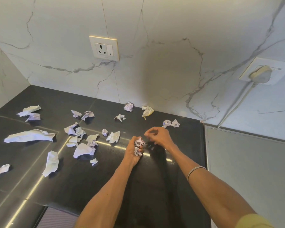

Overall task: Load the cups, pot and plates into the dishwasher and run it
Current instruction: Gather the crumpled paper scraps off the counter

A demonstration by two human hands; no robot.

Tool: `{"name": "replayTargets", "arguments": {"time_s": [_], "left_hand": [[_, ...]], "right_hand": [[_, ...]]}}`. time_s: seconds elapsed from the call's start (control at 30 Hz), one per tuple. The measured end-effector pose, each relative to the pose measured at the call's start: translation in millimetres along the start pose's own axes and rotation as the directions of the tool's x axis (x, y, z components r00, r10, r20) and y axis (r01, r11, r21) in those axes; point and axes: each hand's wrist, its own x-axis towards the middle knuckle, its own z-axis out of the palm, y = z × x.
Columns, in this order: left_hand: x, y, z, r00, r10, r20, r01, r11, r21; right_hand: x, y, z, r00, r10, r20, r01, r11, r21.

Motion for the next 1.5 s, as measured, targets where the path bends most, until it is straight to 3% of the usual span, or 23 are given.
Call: {"name": "replayTargets", "arguments": {"time_s": [0.1,0.2,0.37,0.57,0.7,0.8,1.0,1.23,1.4,1.5], "left_hand": [[1.4,1.6,-1.3,1.000,0.004,0.010,-0.004,1.000,0.000],[6.5,-0.8,-7.1,1.000,0.014,0.007,-0.014,0.999,0.044],[8.0,-5.6,-6.8,0.999,0.034,-0.021,-0.033,0.997,0.064],[7.7,-4.3,-9.0,0.999,0.030,-0.025,-0.028,0.996,0.086],[7.3,-4.8,-10.5,0.999,0.022,-0.030,-0.019,0.996,0.092],[6.3,-1.6,-8.3,0.999,0.005,-0.034,-0.003,0.997,0.071],[9.2,-2.4,-6.8,0.998,-0.002,-0.057,0.005,0.999,0.051],[1.8,-8.5,-15.0,0.999,-0.008,0.042,0.009,1.000,-0.015],[-5.2,-8.0,-21.9,0.992,-0.045,0.116,0.023,0.983,0.182],[-14.3,-6.2,-23.7,0.989,-0.063,0.136,0.041,0.986,0.163]], "right_hand": [[14.2,7.6,-18.9,0.944,-0.095,-0.317,0.046,0.986,-0.159],[32.7,23.2,-36.6,0.901,-0.122,-0.417,-0.024,0.944,-0.328],[61.3,42.4,-43.0,0.958,0.107,-0.268,-0.213,0.887,-0.410],[49.8,50.4,-26.6,0.949,-0.035,-0.313,-0.136,0.850,-0.508],[38.9,48.4,-24.2,0.949,-0.020,-0.315,-0.107,0.919,-0.379],[24.0,40.6,-16.5,0.977,0.006,-0.214,-0.052,0.976,-0.212],[-4.6,4.6,9.3,0.998,-0.064,-0.016,0.063,0.993,-0.097],[-29.8,-19.1,23.5,0.978,-0.102,0.180,0.165,0.911,-0.377],[-40.7,-18.7,40.3,0.969,-0.152,0.193,0.238,0.783,-0.575],[-42.9,-19.4,41.9,0.972,-0.171,0.160,0.231,0.811,-0.537]]}}
